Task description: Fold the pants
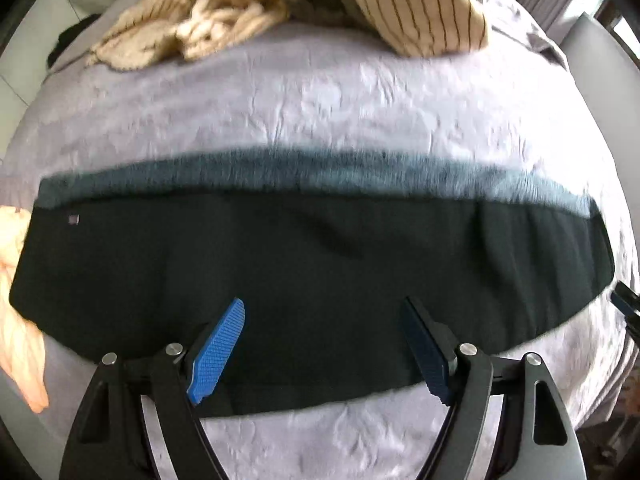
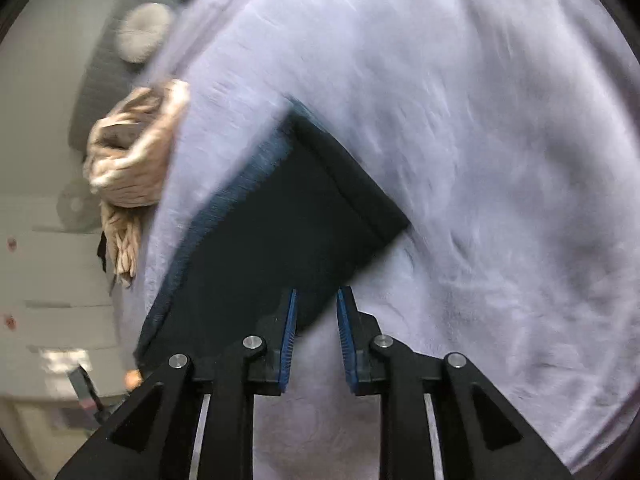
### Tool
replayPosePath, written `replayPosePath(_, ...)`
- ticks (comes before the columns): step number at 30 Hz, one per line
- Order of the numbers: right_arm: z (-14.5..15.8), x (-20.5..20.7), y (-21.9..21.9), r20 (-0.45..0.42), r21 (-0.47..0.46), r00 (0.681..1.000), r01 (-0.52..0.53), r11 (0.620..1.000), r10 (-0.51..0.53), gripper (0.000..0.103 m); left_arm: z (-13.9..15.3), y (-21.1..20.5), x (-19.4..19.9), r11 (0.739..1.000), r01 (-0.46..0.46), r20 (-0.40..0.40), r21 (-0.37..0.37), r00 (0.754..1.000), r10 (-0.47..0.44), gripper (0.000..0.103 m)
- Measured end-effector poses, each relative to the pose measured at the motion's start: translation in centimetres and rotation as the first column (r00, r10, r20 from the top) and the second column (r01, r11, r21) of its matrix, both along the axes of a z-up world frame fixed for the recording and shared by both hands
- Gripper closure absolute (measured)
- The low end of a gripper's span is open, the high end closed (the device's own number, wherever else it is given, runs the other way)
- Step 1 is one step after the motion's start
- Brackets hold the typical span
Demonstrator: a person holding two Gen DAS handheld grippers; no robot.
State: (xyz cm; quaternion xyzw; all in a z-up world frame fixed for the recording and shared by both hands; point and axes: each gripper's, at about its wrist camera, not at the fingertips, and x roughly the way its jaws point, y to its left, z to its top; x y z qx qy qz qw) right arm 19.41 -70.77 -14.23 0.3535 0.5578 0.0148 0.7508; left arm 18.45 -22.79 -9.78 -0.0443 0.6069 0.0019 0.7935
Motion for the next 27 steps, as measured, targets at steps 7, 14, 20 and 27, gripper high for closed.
replayPosePath(7, -0.6, 8.1, 9.1, 0.039, -0.139, 0.944, -0.32, 0.937, 0.328, 0.079, -3.3, -3.7, 6.5, 0.999, -0.009, 0.04, 0.047, 0.999, 0.008, 0.023)
replayPosePath(14, -4.7, 14.0, 12.1, 0.011, -0.267, 0.93, -0.352, 0.897, 0.368, 0.087, -5.3, -1.9, 11.0, 0.991, -0.097, 0.053, 0.087, 0.994, 0.093, 0.016)
replayPosePath(20, -2.5, 13.4, 5.5, -0.011, -0.329, 0.985, -0.165, 0.93, 0.171, 0.081, -1.6, 2.8, 9.9, 0.99, -0.097, 0.091, 0.106, 0.992, 0.087, 0.016)
replayPosePath(27, 0.2, 7.1, 7.1, 0.04, -0.092, 0.988, -0.142, 0.986, 0.146, 0.077, -0.2, 12.4, 2.2, 0.979, -0.074, 0.059, 0.189, 0.996, 0.064, 0.016)
